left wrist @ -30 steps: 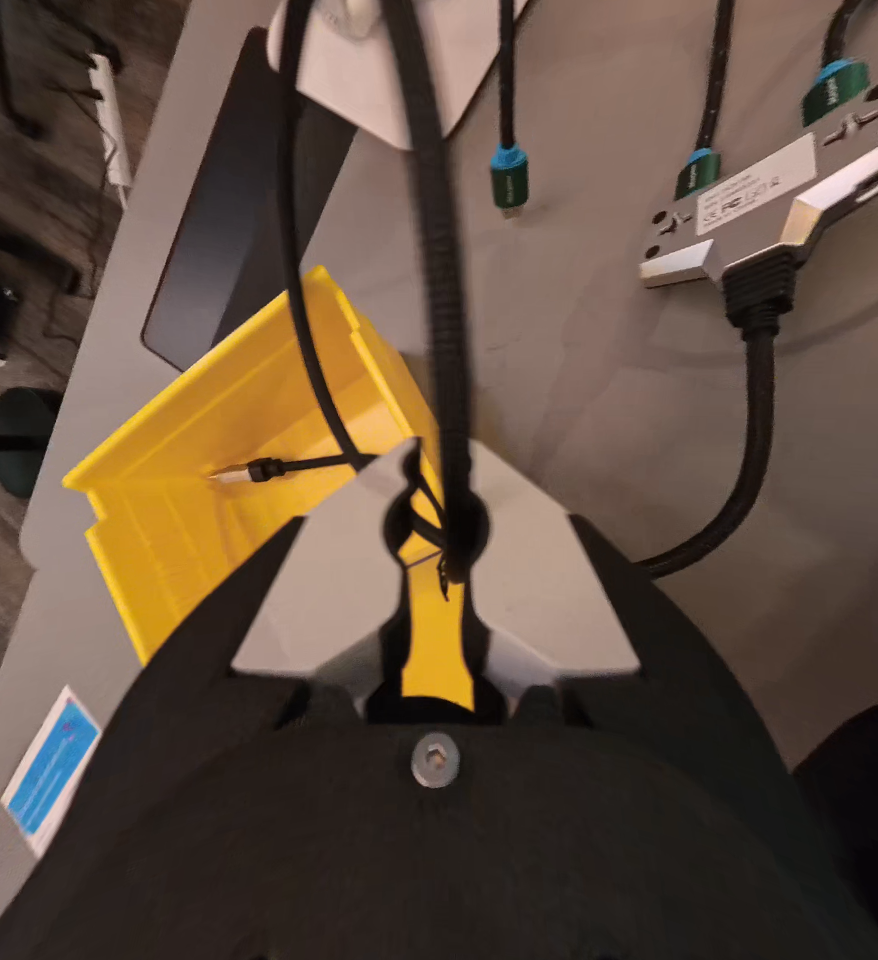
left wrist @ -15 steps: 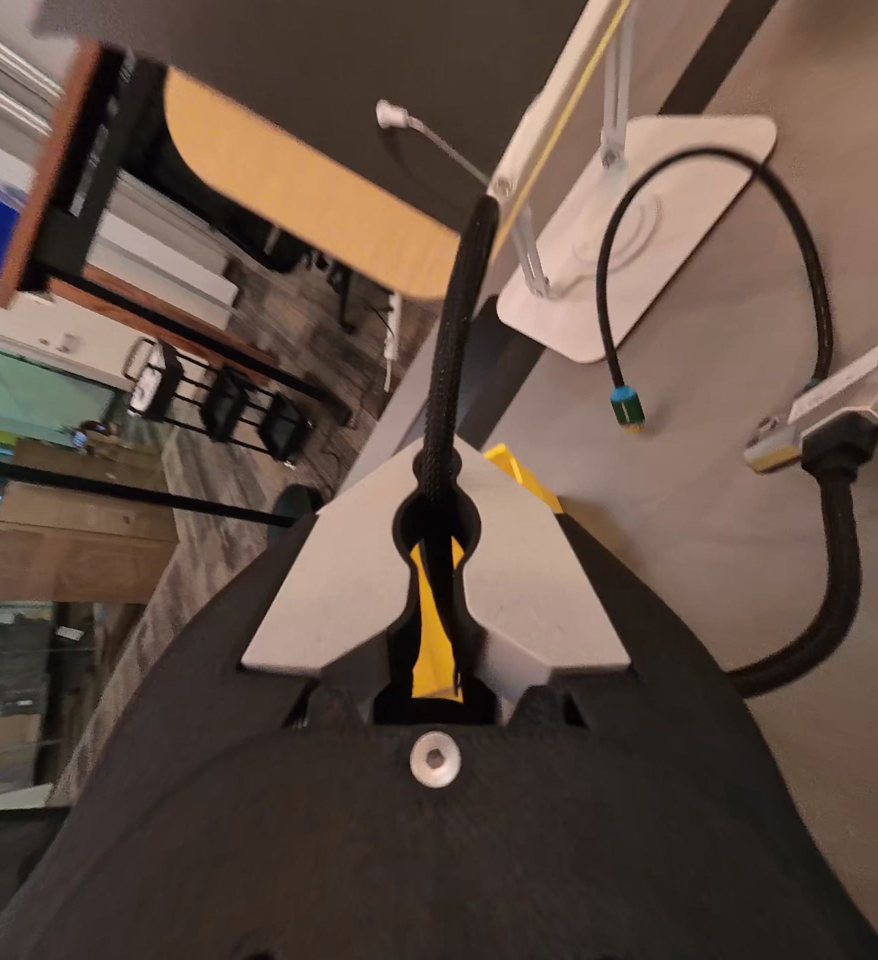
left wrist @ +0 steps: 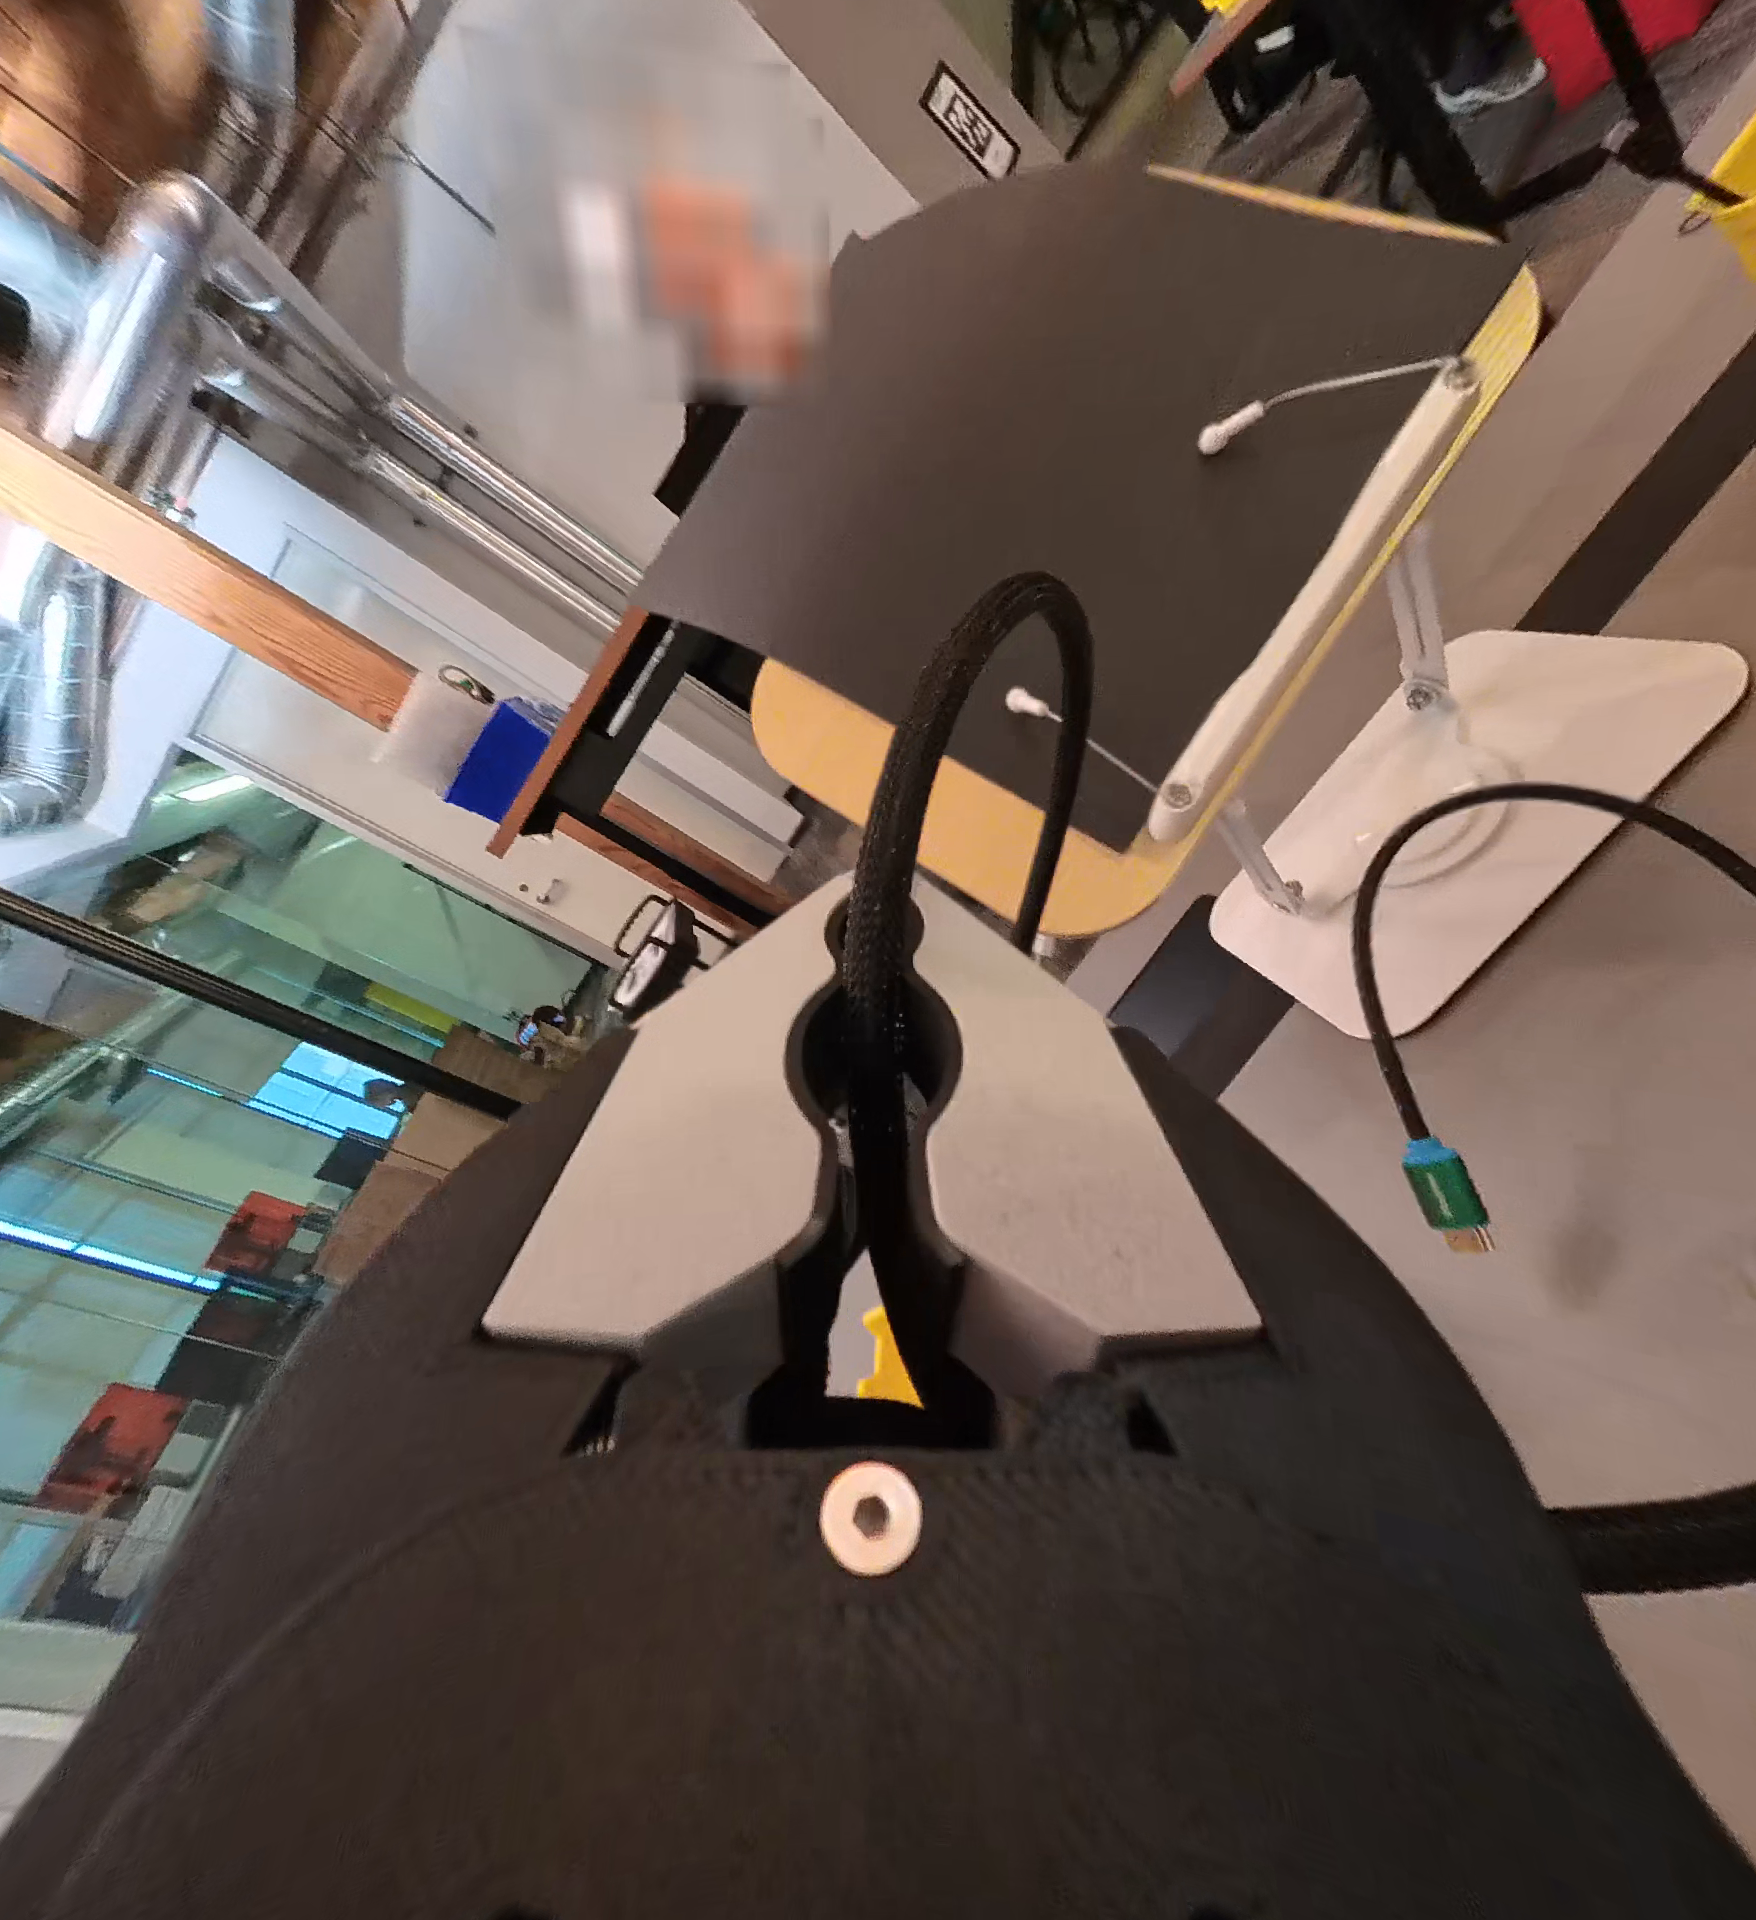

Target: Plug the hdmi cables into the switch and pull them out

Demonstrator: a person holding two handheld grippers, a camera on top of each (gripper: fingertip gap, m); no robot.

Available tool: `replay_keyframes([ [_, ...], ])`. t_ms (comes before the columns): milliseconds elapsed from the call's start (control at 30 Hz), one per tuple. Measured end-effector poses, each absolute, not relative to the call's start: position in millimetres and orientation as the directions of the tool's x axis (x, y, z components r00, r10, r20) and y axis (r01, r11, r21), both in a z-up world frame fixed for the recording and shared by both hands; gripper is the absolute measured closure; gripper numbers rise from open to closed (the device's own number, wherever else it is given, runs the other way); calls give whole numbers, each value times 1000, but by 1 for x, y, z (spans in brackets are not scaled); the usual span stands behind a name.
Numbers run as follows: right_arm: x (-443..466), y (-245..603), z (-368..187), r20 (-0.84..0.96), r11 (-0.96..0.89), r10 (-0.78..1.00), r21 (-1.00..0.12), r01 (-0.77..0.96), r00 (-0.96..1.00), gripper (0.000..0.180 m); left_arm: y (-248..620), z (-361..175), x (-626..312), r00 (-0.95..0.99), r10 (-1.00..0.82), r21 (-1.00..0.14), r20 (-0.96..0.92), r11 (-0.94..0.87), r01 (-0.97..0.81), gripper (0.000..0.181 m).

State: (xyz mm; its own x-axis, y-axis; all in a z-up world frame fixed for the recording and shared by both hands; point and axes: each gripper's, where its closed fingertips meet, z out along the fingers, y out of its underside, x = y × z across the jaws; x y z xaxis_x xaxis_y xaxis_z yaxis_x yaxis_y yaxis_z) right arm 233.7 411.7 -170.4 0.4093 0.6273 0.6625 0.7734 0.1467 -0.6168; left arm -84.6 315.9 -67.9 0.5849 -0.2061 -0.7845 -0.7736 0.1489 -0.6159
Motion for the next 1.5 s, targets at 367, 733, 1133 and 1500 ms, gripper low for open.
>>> replay_keyframes([
  [367, 232, 411, -173, 665, 150, 633, -608, 780, 396, 149, 284, -22, -62, 591, -27, -571, -806, 302, -764, 181],
  [733, 228, 410, -177, 665, 157, 646, -597, 787, 375, 149, 285, -52, -22, 606, -350, -700, -715, 349, -624, 181],
  [1133, 227, 408, -183, 659, 159, 663, -587, 794, 355, 149, 329, -148, 4, 553, -737, -876, -388, 108, -470, 181],
  [1500, 222, 406, -188, 657, 167, 680, -572, 803, 326, 148, 366, -275, -15, 554, -832, -841, -13, -290, -456, 181],
])
